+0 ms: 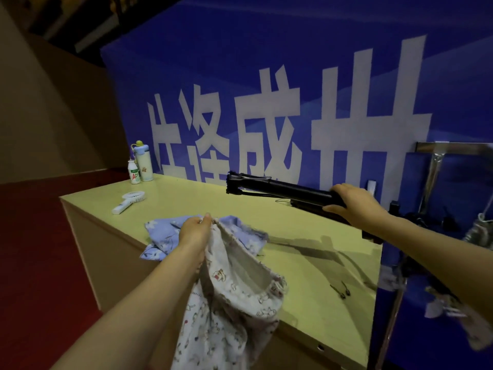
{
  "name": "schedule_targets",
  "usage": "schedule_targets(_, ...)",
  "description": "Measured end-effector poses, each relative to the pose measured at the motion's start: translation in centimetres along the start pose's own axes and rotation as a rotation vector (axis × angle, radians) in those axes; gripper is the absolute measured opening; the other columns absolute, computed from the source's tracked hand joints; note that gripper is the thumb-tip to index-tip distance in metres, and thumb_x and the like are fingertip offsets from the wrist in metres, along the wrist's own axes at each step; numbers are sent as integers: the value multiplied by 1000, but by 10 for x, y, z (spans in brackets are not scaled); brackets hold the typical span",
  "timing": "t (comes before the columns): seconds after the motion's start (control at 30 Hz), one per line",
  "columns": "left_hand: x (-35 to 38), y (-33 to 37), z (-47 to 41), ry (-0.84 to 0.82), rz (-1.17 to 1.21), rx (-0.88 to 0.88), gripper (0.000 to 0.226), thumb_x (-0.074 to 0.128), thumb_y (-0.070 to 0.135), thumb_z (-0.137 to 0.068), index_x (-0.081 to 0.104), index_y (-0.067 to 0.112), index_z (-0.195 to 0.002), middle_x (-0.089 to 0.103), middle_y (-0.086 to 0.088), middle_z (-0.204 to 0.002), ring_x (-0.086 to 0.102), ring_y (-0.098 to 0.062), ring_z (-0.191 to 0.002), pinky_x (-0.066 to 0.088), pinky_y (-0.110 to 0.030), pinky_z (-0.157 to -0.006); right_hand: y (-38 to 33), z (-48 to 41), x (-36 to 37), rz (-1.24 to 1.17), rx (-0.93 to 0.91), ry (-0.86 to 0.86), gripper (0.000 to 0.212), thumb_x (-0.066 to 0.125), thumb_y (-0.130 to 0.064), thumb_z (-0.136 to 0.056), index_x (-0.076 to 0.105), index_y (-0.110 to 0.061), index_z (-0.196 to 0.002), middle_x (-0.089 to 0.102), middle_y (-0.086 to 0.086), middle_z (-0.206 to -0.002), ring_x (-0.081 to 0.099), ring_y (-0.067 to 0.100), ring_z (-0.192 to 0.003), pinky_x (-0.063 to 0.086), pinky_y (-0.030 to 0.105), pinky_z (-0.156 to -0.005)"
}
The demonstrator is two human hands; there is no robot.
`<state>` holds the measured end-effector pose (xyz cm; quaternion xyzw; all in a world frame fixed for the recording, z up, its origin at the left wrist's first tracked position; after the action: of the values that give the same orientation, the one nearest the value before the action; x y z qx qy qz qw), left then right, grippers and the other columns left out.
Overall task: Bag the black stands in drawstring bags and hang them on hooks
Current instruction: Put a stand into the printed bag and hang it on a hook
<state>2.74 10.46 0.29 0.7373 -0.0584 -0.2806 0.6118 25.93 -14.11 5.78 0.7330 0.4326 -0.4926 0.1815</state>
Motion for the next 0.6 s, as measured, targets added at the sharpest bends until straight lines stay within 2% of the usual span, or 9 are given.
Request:
schedule_targets(0.1,-25,-2,2,49,-5,-45,39,40,33,-99,57,-3,-94,54,-23,-93,55,-37,-85,41,-40,-76,-8,18,-18,-5,-98,-5,40,60,-37,-88,53,-12,-118,61,8,-110,57,22,-97,46,30,-84)
schedule_targets(0.13,-31,-2,2,58,-1,-47,38,42,33,-98,56,-1,-91,53,-25,-96,55,-37,-88,42,-40,-77,-11,24,-25,1,-131,-5,39,61,-37,-87,54,-13,-117,62,6,-109,57,20,-95,47,29,-83)
schedule_targets(0.2,-45,3,5,107,-14,-17,39,46,32,-97,41,9,-65,43,-21,-74,43,-33,-68,33,-38,-69,-20,35,-39,23,-201,12,36,62,-37,-86,56,-15,-113,62,3,-105,55,15,-90,44,25,-78)
schedule_targets(0.27,-55,5,7,171,-49,-18,46,49,29,-96,29,13,-57,29,-11,-57,29,-28,-55,31,-37,-66,-29,46,-52,59,-276,36,34,63,-38,-85,57,-16,-111,62,0,-101,55,13,-88,39,21,-75)
schedule_targets(0.3,-59,8,9,204,-89,-11,47,50,29,-95,28,14,-56,28,-10,-55,31,-29,-55,38,-41,-70,-36,48,-56,71,-313,48,35,63,-38,-84,58,-17,-111,62,-1,-100,57,14,-88,41,21,-76)
schedule_targets(0.33,-62,13,13,224,-141,0,47,51,30,-94,31,14,-55,32,-10,-54,37,-33,-59,44,-47,-83,-41,54,-63,83,-342,57,35,64,-38,-84,58,-17,-111,62,-1,-99,58,15,-89,44,23,-77)
schedule_targets(0.4,-65,22,18,237,-245,44,43,51,32,-94,39,14,-57,47,-14,-63,54,-40,-78,40,-48,-100,-54,63,-72,101,-388,67,36,63,-38,-84,59,-17,-112,62,0,-100,58,15,-89,49,27,-83)
schedule_targets(0.5,-69,32,21,242,-344,116,34,52,31,-93,53,6,-70,56,-17,-80,55,-35,-87,40,-35,-75,-68,73,-84,137,-450,86,38,62,-36,-85,58,-17,-117,62,1,-105,57,15,-93,47,26,-86)
schedule_targets(0.6,-74,41,27,268,-428,191,32,54,29,-92,55,3,-74,52,-13,-67,51,-32,-75,33,-31,-62,-76,79,-92,206,-502,116,40,62,-35,-86,58,-15,-120,63,3,-108,58,19,-96,43,26,-86)
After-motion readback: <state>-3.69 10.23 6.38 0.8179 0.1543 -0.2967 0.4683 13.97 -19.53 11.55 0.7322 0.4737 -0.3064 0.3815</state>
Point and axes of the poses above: each hand's wrist, its own z-axis away from the middle knuckle, its own x-axis out of the palm, y = z × x, the point moved 6 cm from there along -z, towards the middle knuckle
